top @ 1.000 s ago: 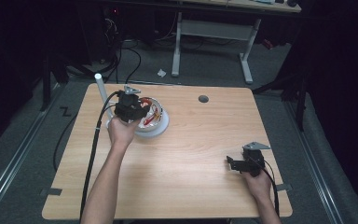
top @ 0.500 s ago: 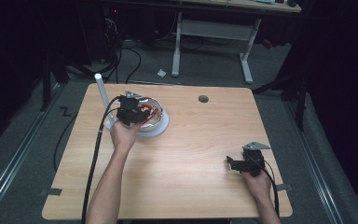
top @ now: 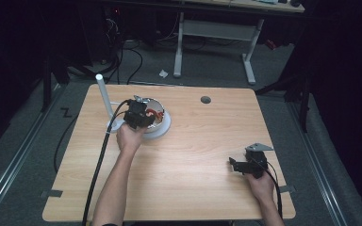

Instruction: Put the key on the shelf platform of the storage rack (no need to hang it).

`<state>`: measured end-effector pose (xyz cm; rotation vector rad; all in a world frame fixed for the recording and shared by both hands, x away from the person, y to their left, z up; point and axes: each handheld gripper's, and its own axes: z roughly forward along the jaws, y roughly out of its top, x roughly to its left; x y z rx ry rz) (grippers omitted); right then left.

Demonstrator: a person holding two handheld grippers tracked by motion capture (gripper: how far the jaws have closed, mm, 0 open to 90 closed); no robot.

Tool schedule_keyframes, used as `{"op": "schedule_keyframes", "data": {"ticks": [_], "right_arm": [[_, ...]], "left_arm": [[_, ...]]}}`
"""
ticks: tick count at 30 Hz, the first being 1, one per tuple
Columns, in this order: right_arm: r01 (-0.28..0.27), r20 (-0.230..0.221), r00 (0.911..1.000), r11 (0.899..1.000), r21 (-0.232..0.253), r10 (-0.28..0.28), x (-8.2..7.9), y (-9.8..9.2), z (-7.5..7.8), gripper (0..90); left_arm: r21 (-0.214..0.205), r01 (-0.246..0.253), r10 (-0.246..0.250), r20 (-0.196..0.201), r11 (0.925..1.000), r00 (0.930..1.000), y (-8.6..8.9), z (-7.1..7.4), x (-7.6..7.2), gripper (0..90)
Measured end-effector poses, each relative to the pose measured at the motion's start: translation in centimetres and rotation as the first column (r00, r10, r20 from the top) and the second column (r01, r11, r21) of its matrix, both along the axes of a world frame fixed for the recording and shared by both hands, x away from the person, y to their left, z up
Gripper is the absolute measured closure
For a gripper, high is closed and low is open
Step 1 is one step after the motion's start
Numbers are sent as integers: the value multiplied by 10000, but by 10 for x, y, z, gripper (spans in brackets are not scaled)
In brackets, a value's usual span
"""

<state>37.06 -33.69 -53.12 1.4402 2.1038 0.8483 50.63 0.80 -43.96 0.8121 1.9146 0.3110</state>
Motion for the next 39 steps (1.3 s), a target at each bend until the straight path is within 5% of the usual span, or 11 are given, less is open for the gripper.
{"op": "schedule_keyframes", "data": {"ticks": [16,29,39], "right_arm": [[1,-1,10000,10000,0,-1,0,0,0,152],[12,-8,10000,10000,5,-12,0,0,0,152],[2,0,10000,10000,-2,-2,0,0,0,152]], "left_arm": [[115,33,-29,-388,9999,9992,-4,-11,5,572],[-181,93,-87,309,9998,9995,4,16,-12,396],[-508,130,-92,736,9986,9972,11,31,-31,369]]}}
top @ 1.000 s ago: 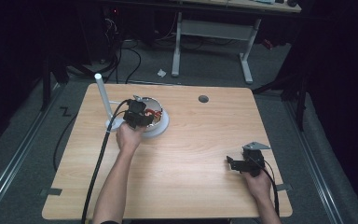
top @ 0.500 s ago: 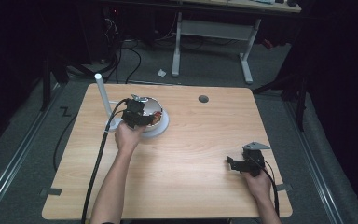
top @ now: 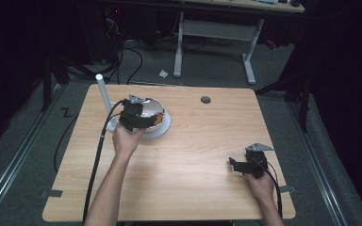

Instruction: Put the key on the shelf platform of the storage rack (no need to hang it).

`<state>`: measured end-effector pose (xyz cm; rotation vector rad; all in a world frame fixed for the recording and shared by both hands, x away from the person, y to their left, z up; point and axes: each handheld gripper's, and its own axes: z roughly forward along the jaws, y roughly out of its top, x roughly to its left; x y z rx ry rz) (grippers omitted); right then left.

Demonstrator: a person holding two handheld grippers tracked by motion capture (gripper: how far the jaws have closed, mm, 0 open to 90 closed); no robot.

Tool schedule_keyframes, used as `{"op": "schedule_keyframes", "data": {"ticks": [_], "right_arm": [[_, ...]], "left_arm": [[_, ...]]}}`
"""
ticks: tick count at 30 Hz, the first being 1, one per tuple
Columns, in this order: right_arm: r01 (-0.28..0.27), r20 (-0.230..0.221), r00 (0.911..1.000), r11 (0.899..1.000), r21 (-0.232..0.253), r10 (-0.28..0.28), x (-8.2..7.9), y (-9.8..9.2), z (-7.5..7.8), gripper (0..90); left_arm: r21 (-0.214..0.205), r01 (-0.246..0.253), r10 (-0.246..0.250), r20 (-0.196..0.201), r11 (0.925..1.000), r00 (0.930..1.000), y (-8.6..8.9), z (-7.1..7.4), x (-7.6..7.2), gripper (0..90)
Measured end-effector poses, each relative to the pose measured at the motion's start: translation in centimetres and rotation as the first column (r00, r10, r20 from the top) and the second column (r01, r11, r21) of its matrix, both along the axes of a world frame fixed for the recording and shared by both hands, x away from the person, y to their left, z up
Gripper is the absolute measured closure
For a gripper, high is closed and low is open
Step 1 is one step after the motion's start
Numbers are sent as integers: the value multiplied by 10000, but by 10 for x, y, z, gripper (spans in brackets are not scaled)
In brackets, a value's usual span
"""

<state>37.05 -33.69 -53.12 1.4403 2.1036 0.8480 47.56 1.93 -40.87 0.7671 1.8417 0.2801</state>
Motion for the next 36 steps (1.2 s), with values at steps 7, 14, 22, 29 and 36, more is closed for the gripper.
{"op": "schedule_keyframes", "data": {"ticks": [7,14,22,29,36], "right_arm": [[1,-3,10000,10000,1,-1,0,0,0,152],[-1,-1,10000,10000,2,1,0,0,0,152],[2,0,10000,10000,1,-2,0,0,0,152],[5,-4,10000,10000,5,-5,0,0,0,152],[4,-4,10000,10000,6,-4,0,0,0,152]], "left_arm": [[-261,-130,136,207,9996,9997,10,7,-14,362],[-304,-226,235,275,9993,9993,22,10,-25,355],[-295,-267,279,430,9992,9987,32,12,-39,350],[-453,-344,363,418,9984,9985,38,13,-50,349],[-413,-217,239,553,9989,9982,46,13,-60,352]]}}
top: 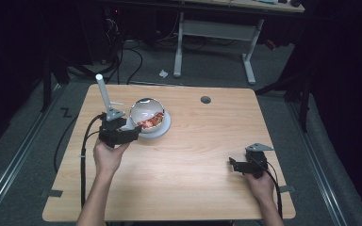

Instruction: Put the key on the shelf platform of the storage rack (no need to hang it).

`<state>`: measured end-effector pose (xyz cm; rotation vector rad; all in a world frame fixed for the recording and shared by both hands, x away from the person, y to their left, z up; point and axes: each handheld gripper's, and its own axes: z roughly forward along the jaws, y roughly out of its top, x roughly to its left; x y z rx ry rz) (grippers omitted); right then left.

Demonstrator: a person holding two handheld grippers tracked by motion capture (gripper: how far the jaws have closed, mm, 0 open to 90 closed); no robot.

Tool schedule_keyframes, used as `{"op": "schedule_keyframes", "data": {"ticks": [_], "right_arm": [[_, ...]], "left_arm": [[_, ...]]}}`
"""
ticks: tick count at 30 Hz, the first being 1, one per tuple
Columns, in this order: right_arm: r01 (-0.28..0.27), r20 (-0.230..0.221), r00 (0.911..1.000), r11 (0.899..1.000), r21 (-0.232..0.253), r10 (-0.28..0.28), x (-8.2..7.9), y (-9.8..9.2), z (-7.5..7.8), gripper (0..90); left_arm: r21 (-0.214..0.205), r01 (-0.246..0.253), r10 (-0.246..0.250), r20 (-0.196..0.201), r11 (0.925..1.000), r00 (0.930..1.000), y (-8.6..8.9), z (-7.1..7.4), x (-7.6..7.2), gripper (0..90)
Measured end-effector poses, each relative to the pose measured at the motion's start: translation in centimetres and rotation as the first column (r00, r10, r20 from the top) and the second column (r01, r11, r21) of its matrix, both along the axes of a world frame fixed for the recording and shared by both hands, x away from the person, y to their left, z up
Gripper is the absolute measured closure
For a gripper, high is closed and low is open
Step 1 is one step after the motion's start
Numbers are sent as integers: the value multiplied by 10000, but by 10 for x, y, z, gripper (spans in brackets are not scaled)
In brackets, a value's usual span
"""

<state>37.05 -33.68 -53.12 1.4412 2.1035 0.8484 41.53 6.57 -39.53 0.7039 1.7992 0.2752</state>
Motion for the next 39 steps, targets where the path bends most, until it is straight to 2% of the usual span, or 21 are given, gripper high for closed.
{"op": "schedule_keyframes", "data": {"ticks": [2,11,13,21,24,28,30,32,39], "right_arm": [[0,1,10000,10000,-3,0,0,0,0,152],[-2,0,10000,10000,-1,2,0,0,0,152],[-1,1,10000,10000,-5,1,0,0,0,152],[-1,1,10000,10000,-2,1,0,0,0,152],[4,2,10000,10000,-3,-4,0,0,0,152],[7,5,10000,10000,-7,-7,0,0,0,152],[8,4,10000,10000,-8,-8,0,0,0,152],[10,5,10000,10000,-8,-10,0,0,0,152],[23,-12,10000,10000,7,-23,-1,1,0,153]], "left_arm": [[-169,-126,124,-114,9998,9999,1,1,-1,352],[-234,-28,28,9,9997,10000,7,-2,-9,356],[-412,-88,86,-56,9991,9999,8,-2,-12,358],[-480,-19,17,-53,9988,10000,10,-4,-20,358],[-309,25,-24,13,9995,10000,10,-4,-23,358],[-676,-72,75,44,9977,10000,10,-1,-28,357],[-547,78,-71,127,9985,9999,11,-2,-29,357],[-718,8,-8,7,9974,10000,10,-3,-31,357],[-872,154,-154,3,9961,9999,10,-6,-37,357]]}}
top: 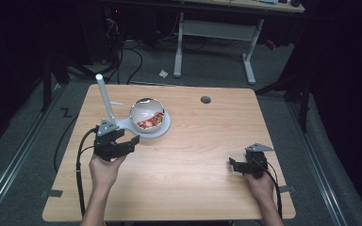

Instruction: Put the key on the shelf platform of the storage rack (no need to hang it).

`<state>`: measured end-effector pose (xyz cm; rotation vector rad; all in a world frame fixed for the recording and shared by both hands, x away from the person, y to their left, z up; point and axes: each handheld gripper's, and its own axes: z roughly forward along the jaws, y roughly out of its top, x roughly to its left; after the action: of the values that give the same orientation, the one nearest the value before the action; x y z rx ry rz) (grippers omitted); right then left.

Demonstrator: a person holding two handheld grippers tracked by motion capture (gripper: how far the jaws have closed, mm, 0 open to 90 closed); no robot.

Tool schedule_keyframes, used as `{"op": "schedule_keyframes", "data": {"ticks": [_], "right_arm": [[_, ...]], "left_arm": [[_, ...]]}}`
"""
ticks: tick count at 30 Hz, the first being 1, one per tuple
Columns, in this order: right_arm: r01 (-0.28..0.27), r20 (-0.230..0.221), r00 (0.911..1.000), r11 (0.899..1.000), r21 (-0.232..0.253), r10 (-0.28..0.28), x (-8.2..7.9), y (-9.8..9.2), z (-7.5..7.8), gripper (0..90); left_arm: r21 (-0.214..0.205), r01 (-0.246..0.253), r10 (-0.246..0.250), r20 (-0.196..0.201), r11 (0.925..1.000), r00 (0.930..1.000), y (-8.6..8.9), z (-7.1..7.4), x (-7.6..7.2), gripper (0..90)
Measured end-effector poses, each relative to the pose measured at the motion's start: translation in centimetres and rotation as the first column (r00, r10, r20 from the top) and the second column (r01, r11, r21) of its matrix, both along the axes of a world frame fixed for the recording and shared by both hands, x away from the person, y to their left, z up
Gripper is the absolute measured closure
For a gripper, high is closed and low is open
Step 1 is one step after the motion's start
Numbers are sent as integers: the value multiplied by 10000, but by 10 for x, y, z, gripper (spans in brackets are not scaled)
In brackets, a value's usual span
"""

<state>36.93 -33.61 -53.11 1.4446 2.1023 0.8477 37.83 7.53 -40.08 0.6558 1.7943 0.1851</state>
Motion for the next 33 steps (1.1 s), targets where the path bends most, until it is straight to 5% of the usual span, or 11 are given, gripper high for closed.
{"op": "schedule_keyframes", "data": {"ticks": [33], "right_arm": [[-27,12,10000,10000,-15,27,0,0,0,152]], "left_arm": [[-150,571,-576,-372,9983,9976,-20,-15,-13,347]]}}
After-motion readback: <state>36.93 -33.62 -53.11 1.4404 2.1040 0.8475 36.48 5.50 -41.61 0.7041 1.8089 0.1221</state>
